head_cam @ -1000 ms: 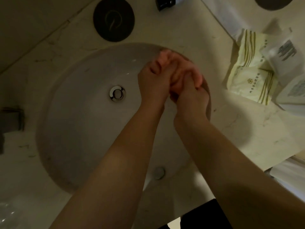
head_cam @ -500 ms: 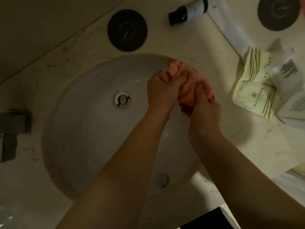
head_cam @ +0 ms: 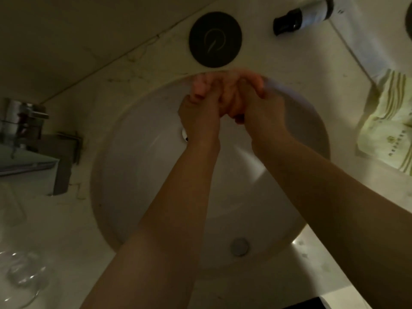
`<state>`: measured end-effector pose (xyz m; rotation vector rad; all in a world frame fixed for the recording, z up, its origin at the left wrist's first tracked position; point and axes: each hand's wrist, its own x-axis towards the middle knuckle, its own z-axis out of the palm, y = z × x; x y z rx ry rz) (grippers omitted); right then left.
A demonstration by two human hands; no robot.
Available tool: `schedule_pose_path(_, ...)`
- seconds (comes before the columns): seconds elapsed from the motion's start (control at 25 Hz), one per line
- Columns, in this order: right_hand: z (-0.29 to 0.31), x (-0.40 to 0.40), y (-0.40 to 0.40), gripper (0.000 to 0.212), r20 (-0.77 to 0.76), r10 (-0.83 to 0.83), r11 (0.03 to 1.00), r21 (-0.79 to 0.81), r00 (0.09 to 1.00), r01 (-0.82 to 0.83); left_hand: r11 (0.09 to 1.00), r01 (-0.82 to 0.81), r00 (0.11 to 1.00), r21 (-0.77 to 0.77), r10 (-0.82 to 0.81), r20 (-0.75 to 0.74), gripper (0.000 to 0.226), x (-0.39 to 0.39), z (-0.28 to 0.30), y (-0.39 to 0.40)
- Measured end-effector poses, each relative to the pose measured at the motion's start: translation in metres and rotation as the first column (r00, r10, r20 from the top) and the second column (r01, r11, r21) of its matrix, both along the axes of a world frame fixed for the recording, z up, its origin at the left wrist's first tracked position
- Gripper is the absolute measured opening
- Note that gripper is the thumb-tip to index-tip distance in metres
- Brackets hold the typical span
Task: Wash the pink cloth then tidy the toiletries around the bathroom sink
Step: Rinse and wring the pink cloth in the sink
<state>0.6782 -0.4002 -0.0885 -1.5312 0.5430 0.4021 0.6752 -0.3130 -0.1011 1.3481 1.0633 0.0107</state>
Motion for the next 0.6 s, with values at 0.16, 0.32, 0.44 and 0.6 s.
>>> schedule_pose_path(0.16,0.005,-0.019,-0.035,0.019,-0.039,-0.198,0.974,-0.119,0.979,0.193,0.936,0.352,0.933,0.007,-0.350,-0.086,0.029,0.008,0.002,-0.026)
schedule_pose_path(0.32,0.005,-0.014,-0.037,0.010,-0.036,-0.154,0.978,-0.147,0.987,0.148,0.971,0.237,0.969,0.035,-0.234,-0.075,0.030,-0.001,0.006,-0.028)
schedule_pose_path(0.44,0.007,0.002,-0.013,0.007,-0.077,-0.002,0.993,-0.120,0.997,-0.008,0.999,0.030,0.997,-0.018,-0.032,-0.072,0.029,-0.001,0.013,-0.003)
schedule_pose_path(0.6,0.020,0.018,0.050,0.025,-0.199,0.263,0.953,-0.101,0.944,-0.287,0.966,-0.255,0.962,-0.037,0.249,-0.115,0.022,-0.015,0.016,0.042)
